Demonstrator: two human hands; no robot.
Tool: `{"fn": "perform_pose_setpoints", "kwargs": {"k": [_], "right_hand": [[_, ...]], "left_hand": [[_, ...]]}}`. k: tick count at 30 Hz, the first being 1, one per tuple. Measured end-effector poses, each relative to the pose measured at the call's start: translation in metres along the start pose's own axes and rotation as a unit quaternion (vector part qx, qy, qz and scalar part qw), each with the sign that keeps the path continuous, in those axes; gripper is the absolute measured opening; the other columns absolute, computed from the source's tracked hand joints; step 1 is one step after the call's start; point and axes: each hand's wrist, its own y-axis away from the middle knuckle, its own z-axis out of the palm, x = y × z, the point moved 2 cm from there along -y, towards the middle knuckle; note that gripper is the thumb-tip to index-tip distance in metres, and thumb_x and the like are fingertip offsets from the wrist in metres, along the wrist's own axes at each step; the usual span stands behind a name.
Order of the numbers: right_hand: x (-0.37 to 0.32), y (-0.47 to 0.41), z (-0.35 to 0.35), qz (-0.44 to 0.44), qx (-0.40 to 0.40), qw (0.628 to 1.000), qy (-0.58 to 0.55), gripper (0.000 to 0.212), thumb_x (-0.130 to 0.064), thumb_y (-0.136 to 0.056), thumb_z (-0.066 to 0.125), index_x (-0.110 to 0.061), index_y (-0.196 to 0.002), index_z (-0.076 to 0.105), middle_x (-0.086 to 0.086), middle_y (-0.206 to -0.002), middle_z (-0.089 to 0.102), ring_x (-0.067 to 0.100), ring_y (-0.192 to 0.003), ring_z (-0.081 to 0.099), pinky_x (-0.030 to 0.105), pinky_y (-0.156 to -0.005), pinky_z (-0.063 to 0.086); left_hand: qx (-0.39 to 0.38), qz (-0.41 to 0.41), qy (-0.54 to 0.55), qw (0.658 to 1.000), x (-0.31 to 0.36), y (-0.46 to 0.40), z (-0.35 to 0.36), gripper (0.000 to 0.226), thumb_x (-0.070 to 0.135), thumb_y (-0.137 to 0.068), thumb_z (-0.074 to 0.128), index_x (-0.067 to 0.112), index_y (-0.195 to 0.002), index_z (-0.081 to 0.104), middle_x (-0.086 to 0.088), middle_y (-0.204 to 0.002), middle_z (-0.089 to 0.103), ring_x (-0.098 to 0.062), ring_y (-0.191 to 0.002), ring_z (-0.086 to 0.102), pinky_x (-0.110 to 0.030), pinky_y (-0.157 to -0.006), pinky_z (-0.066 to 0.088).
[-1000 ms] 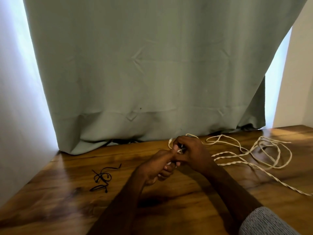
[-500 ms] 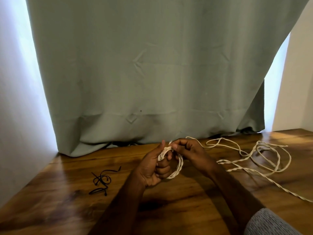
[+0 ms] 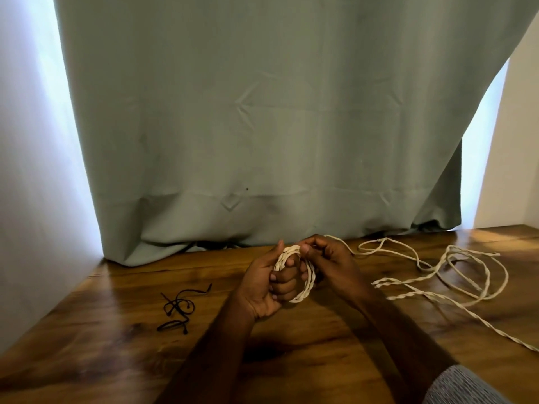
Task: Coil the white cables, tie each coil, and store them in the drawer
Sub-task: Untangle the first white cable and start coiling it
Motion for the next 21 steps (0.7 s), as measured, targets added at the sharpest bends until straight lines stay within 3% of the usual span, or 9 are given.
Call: {"fn": "perform_pose_setpoints", "kwargs": {"k": [4,7,9,12,14,17,21], "right_hand": [[0.008,0.008,0.011,0.055,-0.033,0.998,-0.007,0.031,-0.029,-0.108,0.043,-0.038,-0.129,0.063,-0.002,-0.106,0.075,0.026,-0.074,0.072,0.028,-0.042,0.048],[0.019,0.013,0.019,0.108,-0.083,0.990,-0.031,0.030,-0.026,-0.110,0.039,-0.035,-0.127,0.063,0.014,-0.089,0.072,0.028,-0.057,0.065,0.026,-0.043,0.045],[0.017,0.013,0.024,0.087,-0.103,0.990,0.045,0.030,-0.024,-0.110,0.039,-0.037,-0.120,0.064,0.009,-0.078,0.070,0.019,-0.051,0.056,0.025,-0.045,0.044],[0.013,0.003,0.021,-0.005,-0.041,0.981,0.187,0.029,-0.021,-0.108,0.042,-0.043,-0.108,0.062,-0.008,-0.070,0.063,0.004,-0.061,0.056,0.025,-0.060,0.046],[0.017,-0.004,0.013,-0.050,0.019,0.971,0.231,0.027,-0.019,-0.107,0.045,-0.036,-0.111,0.066,-0.014,-0.076,0.064,0.004,-0.069,0.060,0.024,-0.065,0.045],[0.022,-0.007,0.001,-0.058,0.087,0.950,0.296,0.026,-0.017,-0.106,0.047,-0.018,-0.119,0.069,-0.004,-0.087,0.067,0.005,-0.075,0.059,0.019,-0.064,0.041],[0.016,-0.006,0.000,-0.078,0.100,0.945,0.300,0.026,-0.016,-0.106,0.048,-0.017,-0.121,0.069,-0.002,-0.090,0.070,0.004,-0.077,0.061,0.011,-0.063,0.040]], "left_hand": [[0.033,0.082,0.062,0.994,0.010,0.002,-0.003,0.047,0.040,-0.101,0.037,0.004,-0.083,0.061,0.005,-0.047,0.024,-0.007,-0.035,0.015,-0.018,-0.034,0.020],[0.086,0.145,0.080,0.982,0.021,0.007,-0.003,0.051,0.040,-0.100,0.032,0.001,-0.085,0.063,0.007,-0.050,0.016,-0.007,-0.037,0.010,-0.018,-0.033,0.019],[0.111,0.167,0.078,0.977,0.027,0.012,-0.005,0.051,0.039,-0.100,0.032,0.001,-0.086,0.064,0.007,-0.050,0.015,-0.007,-0.038,0.009,-0.019,-0.036,0.012],[0.130,0.155,0.047,0.978,0.032,0.018,-0.007,0.052,0.039,-0.099,0.034,0.002,-0.084,0.068,0.008,-0.045,0.019,-0.006,-0.038,0.008,-0.019,-0.037,0.010],[0.113,0.125,0.027,0.985,0.033,0.020,-0.007,0.053,0.039,-0.100,0.034,0.002,-0.085,0.068,0.007,-0.043,0.024,-0.006,-0.036,0.010,-0.017,-0.036,0.011],[0.092,0.079,-0.008,0.993,0.028,0.018,-0.007,0.053,0.039,-0.101,0.032,0.002,-0.087,0.067,0.007,-0.043,0.024,-0.006,-0.034,0.012,-0.016,-0.037,0.012],[0.111,0.079,-0.005,0.991,0.027,0.018,-0.013,0.049,0.039,-0.100,0.035,0.001,-0.088,0.063,0.007,-0.041,0.034,-0.004,-0.031,0.018,-0.015,-0.036,0.013]]}}
